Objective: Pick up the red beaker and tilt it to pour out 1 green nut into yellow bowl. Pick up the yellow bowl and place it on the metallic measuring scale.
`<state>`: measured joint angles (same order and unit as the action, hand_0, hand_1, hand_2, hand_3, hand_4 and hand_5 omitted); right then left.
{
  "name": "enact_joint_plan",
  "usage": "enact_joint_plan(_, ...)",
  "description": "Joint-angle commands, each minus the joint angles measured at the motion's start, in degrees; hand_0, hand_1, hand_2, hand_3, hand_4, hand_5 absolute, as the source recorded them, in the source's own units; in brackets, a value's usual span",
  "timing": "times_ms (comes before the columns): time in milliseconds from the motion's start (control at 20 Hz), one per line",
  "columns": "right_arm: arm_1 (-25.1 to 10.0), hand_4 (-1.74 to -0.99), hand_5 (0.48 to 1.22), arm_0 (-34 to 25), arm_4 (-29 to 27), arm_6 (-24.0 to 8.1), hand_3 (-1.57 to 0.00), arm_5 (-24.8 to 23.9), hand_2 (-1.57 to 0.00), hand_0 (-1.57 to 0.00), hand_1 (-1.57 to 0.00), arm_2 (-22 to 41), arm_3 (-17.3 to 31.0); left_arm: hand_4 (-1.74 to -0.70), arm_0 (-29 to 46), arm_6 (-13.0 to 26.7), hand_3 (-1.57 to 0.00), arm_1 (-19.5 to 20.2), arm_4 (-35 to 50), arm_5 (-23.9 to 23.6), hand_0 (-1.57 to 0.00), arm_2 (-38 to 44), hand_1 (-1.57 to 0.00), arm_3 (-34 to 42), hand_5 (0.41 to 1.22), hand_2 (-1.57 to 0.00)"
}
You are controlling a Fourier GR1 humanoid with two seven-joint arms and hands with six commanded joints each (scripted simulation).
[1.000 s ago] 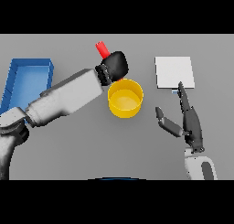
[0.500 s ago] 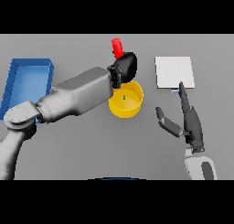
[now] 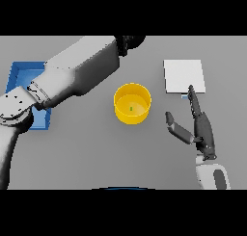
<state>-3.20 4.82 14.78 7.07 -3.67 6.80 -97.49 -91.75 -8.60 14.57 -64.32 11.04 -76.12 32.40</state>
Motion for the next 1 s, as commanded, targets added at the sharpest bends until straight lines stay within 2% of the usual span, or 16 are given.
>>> enact_joint_plan(0, 0.19, -1.160, 0.660, 0.11, 0.17, 0.42, 0.00, -0.12, 0.00, 0.00, 0.00, 0.28, -0.59, -1.73, -1.61, -0.12, -1.18, 1.06, 0.88, -1.23, -1.57, 1.08, -1.57, -1.54, 1.221, -1.57)
enact_joint_plan(100, 0.63, -1.161, 0.661, 0.39, 0.57, 0.11, 0.00, -0.23, 0.00, 0.00, 0.00, 0.71, -0.29, -1.73, -5.03, 1.65, -1.32, 2.51, 4.64, -1.66, -1.57, 5.14, -1.57, -6.88, 1.221, -1.57)
enact_joint_plan(150, 0.48, -1.160, 0.661, -0.24, -0.68, -0.25, 0.00, 0.67, 0.00, 0.00, 0.00, 0.34, 0.18, -1.73, -5.99, 2.15, -1.37, 3.36, 7.85, -2.56, -1.57, 8.31, -1.57, -9.23, 1.221, -1.57)
enact_joint_plan(250, 0.71, -1.152, 0.652, -0.68, 0.37, -0.58, 0.00, -0.25, 0.00, 0.00, 0.00, 0.54, 0.44, -1.73, -7.36, 4.13, -1.44, 4.62, 15.37, -2.82, -1.57, 15.40, -1.57, -14.36, 1.221, -1.57)
enact_joint_plan(300, 0.82, -1.146, 0.641, -0.59, 1.66, -0.74, 0.00, -0.94, 0.00, 0.00, 0.00, 1.08, 0.25, -1.73, -7.52, 5.54, -1.47, 5.58, 19.95, -2.46, -1.57, 19.53, -1.57, -16.97, 1.221, -1.57)
enact_joint_plan(400, 0.35, -1.144, 0.633, -0.43, 3.27, -0.46, 0.00, -1.70, 0.00, 0.00, 0.00, 1.33, 0.84, -1.74, -7.00, 7.81, -1.42, 8.40, 28.50, -3.84, -1.57, 26.79, -1.57, -20.41, 1.221, -1.57)
enact_joint_plan(500, 1.05, -1.129, 0.625, -1.83, 1.10, -0.38, 0.00, -1.00, 0.00, 0.00, 0.00, 0.79, 1.37, -1.74, -5.41, 9.88, -1.39, 11.31, 35.20, -6.44, -1.57, 31.78, -1.57, -23.94, 1.221, -1.57)
enact_joint_plan(550, 1.22, -1.110, 0.623, -1.76, 0.05, 1.28, 0.00, -0.49, 0.00, 0.00, 0.00, 0.59, 1.78, -1.74, -4.42, 9.20, -1.43, 13.00, 38.70, -7.56, -1.57, 34.30, -1.57, -25.27, 1.221, -1.57)
enact_joint_plan(700, 0.52, -1.081, 0.631, -2.32, -2.71, 0.68, 0.00, 1.42, 0.00, 0.00, 0.00, -0.39, 2.05, -1.74, 0.19, 11.03, -1.50, 16.97, 47.87, -10.90, -1.57, 40.26, -1.57, -27.92, 1.221, -1.57)
enact_joint_plan(800, 0.44, -1.106, 0.642, -2.19, -3.43, 0.88, 0.00, 2.21, 0.00, 0.00, 0.00, -0.18, 1.51, -1.74, 4.43, 12.20, -1.52, 18.64, 52.63, -13.80, -1.57, 42.86, -1.57, -29.16, 1.221, -1.57)
enact_joint_plan(950, -0.06, -1.148, 0.663, -1.88, -4.05, 1.77, 0.00, 3.39, 0.00, 0.00, 0.00, -0.04, 1.81, -1.74, 8.82, 18.34, -1.55, 20.13, 58.54, -17.59, -1.57, 45.88, -1.57, -30.49, 1.221, -1.57)
